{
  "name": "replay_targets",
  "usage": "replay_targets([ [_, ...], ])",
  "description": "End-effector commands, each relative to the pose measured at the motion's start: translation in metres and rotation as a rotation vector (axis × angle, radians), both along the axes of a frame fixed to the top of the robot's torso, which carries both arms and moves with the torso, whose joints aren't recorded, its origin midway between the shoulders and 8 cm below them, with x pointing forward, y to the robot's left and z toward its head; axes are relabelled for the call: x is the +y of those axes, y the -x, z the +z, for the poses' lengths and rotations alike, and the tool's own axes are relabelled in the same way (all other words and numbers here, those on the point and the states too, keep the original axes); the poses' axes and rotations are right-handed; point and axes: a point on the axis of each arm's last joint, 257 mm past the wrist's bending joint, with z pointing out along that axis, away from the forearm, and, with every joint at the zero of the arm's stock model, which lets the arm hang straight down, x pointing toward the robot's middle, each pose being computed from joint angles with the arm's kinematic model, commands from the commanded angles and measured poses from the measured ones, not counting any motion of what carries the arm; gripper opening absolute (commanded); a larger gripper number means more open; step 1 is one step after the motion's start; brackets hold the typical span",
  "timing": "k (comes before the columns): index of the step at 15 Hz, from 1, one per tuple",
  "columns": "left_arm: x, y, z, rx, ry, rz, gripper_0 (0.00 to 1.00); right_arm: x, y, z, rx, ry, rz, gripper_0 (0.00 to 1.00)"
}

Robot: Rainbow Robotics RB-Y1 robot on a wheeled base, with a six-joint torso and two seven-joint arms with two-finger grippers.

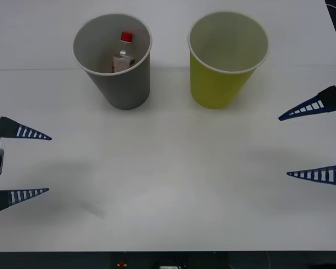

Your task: Put the can into the green bin and the plastic bottle into the gray bin

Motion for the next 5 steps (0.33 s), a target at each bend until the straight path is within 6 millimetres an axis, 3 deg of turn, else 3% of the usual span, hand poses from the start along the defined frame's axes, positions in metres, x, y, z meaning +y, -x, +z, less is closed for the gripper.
replay_targets([
  [1,0.0,0.0,0.0,0.0,0.0,0.0,1.0,-0.0052,-0.0002,-0.0037,-0.004,0.003,-0.003,1.0],
  [5,0.0,0.0,0.0,0.0,0.0,0.0,1.0,-0.0079,-0.002,-0.0044,-0.006,0.002,-0.007,1.0],
])
